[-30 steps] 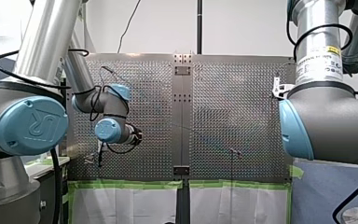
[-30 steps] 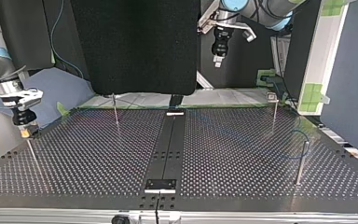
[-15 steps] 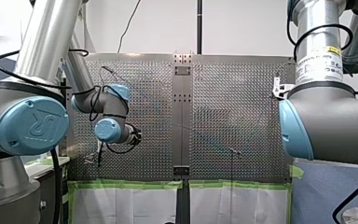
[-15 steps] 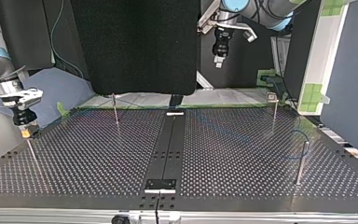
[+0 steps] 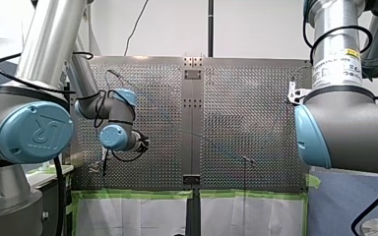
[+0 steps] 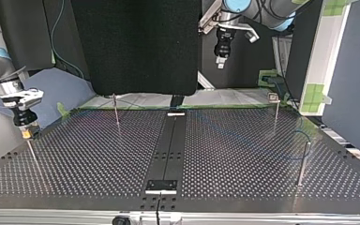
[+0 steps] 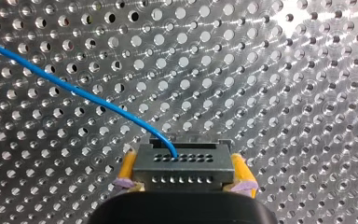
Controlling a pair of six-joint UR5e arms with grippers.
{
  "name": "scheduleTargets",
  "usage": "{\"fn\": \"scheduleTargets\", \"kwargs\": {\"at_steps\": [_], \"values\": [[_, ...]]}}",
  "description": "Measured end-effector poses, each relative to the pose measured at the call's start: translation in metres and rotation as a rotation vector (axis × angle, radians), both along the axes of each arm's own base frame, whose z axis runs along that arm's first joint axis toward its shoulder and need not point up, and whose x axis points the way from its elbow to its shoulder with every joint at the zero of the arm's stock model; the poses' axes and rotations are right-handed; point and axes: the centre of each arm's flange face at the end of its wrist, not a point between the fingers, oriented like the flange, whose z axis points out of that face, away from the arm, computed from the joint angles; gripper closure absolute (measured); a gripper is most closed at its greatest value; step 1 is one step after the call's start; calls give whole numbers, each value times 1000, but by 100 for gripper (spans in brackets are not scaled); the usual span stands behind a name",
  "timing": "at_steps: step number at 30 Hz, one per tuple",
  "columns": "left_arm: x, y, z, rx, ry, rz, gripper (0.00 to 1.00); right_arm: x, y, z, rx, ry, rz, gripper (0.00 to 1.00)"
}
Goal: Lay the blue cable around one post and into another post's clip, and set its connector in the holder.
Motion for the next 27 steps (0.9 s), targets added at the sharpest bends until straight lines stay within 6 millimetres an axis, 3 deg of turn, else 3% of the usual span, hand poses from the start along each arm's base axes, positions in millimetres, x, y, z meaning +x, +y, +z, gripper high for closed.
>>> {"fn": "scheduleTargets", "kwargs": {"at_steps": [27], "values": [[1, 1, 0, -1, -2, 2, 0, 2, -4, -2, -11, 2, 4, 100]]}}
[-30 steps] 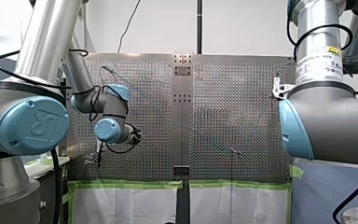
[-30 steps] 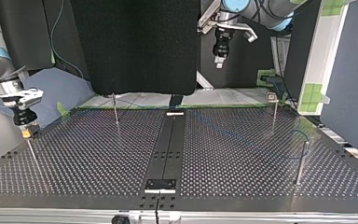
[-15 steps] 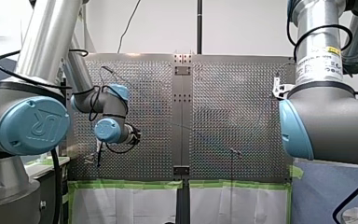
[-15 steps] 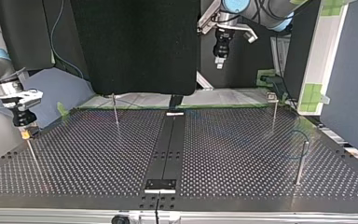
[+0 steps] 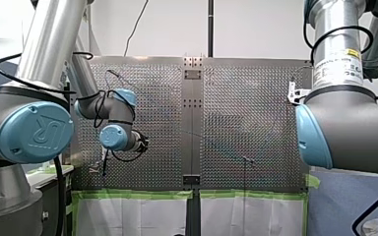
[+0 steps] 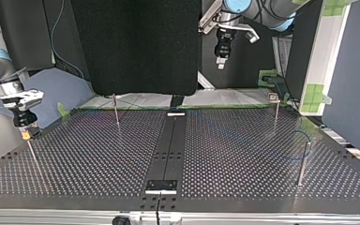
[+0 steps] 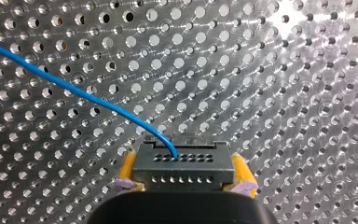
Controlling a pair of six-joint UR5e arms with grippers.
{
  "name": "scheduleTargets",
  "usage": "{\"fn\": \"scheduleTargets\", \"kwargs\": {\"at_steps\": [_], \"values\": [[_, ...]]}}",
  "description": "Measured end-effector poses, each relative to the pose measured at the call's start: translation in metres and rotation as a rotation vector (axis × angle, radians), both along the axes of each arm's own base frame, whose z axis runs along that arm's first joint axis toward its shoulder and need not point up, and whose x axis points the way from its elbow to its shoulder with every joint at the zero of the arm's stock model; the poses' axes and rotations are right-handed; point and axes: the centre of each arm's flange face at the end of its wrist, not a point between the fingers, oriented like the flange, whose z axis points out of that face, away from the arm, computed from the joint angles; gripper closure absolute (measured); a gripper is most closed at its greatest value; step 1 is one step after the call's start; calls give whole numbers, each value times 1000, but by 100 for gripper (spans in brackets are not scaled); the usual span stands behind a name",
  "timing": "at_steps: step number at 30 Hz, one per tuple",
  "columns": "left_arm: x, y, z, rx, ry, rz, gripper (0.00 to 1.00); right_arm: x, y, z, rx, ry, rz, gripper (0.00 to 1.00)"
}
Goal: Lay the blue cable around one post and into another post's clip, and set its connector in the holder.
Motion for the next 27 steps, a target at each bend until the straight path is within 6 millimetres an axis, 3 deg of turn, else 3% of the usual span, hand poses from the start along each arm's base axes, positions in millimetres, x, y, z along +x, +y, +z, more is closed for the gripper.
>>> {"fn": "scheduleTargets", "kwargs": {"at_steps": [19, 20, 21, 22, 23, 25, 26, 27], "values": [[1, 0, 0, -1, -2, -1, 0, 1, -2, -1, -5, -1, -18, 98], [1, 0, 0, -1, -2, -1, 0, 0, -2, -2, -5, -1, -24, 89], [1, 0, 0, -1, -2, -1, 0, 0, -2, -2, -5, 0, -32, 89], [1, 0, 0, -1, -2, -1, 0, -1, -3, -2, -5, 0, -37, 75], [1, 0, 0, -1, -2, -1, 0, -1, -3, -2, -6, 0, -40, 70], [1, 0, 0, -1, -2, -1, 0, -1, -3, -2, -6, 2, -47, 70], [1, 0, 0, -1, -2, -1, 0, -1, -3, -2, -6, 2, -51, 34], [1, 0, 0, -1, -2, -1, 0, -1, -3, -2, -6, 4, -55, 34]]}}
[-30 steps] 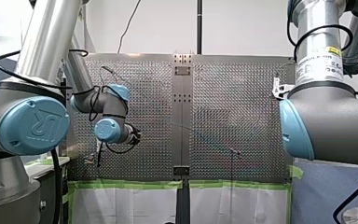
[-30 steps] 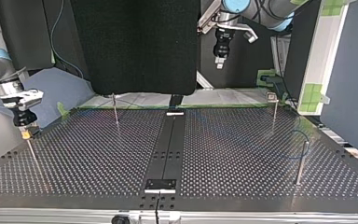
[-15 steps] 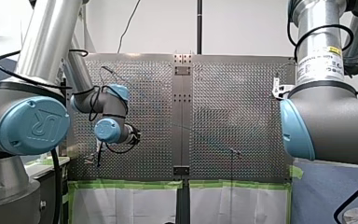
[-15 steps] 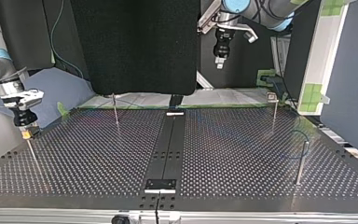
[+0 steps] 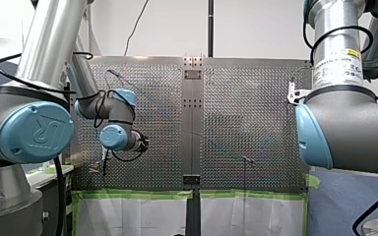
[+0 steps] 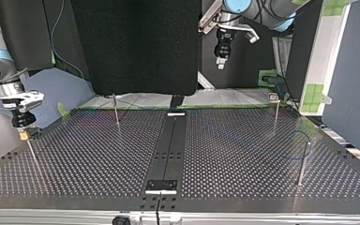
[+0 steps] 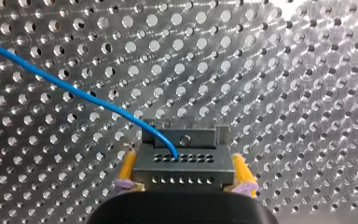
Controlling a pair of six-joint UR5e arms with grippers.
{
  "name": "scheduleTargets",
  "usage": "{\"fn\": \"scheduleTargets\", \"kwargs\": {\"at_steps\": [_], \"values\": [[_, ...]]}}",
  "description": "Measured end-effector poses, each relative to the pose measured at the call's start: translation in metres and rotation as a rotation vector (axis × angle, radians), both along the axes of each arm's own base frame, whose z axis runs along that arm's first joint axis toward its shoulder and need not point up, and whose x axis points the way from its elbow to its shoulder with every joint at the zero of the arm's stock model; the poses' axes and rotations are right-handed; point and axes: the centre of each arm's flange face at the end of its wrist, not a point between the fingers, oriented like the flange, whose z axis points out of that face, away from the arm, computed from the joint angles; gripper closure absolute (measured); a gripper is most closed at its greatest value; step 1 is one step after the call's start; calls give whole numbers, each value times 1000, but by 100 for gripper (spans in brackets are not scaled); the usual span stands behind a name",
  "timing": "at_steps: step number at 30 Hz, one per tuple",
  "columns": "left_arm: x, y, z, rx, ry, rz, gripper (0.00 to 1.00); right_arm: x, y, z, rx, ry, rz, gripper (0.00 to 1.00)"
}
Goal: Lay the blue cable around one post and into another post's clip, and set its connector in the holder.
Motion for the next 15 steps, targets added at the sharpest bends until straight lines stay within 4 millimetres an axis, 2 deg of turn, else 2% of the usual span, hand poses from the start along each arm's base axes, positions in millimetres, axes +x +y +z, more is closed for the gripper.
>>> {"fn": "scheduleTargets", "kwargs": {"at_steps": [1, 2, 4, 15], "values": [[0, 0, 0, 0, 0, 0, 0, 0, 0, 0, 0, 1, -3, 15], [0, 0, 0, 0, 0, 0, 0, 0, 0, 0, 0, 2, -6, 4], [0, 0, 0, 0, -1, 0, 0, 0, 0, -2, 4, 4, -11, 0], [0, 0, 0, -1, -2, 0, 0, 5, 0, -2, -2, 6, -9, 0]]}}
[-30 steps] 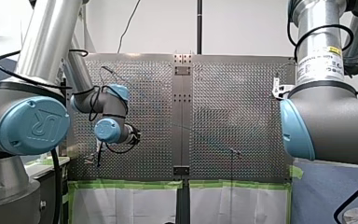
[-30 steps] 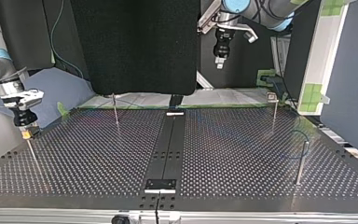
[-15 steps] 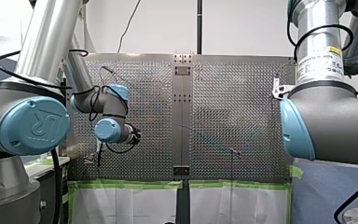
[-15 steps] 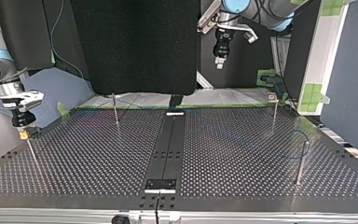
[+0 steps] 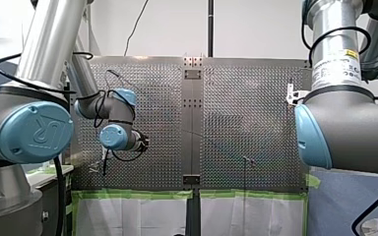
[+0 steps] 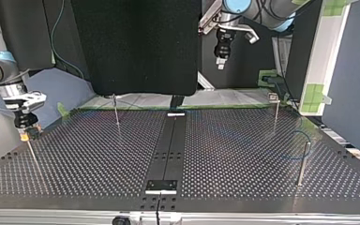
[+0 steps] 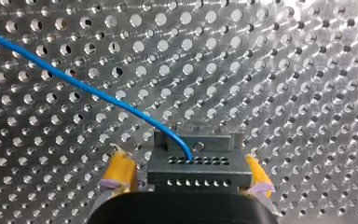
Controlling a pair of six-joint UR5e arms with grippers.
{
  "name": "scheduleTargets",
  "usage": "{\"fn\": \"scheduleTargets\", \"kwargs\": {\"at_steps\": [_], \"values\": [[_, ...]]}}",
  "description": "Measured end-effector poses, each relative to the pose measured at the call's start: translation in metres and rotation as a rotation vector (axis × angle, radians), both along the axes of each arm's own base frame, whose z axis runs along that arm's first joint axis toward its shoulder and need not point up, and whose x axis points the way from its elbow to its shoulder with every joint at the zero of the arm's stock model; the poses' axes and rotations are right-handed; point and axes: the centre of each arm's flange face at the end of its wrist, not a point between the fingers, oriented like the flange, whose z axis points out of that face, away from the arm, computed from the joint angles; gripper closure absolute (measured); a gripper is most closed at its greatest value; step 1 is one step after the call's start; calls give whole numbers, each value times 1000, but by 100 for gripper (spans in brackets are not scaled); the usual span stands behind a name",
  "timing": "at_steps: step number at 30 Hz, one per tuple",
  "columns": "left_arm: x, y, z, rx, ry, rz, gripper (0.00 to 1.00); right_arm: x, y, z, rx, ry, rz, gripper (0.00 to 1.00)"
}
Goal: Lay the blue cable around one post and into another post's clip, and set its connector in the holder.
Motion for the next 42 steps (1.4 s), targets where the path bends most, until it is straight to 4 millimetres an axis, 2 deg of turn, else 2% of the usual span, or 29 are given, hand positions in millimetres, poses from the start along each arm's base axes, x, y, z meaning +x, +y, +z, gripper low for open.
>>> {"fn": "scheduleTargets", "kwargs": {"at_steps": [11, 42], "values": [[0, 0, 0, 0, 0, 0, 0, 5, -1, 2, -15, -5, 0, 0], [0, 0, 0, 1, 2, 0, 0, 2, -3, 2, -12, -8, -42, 0]]}}
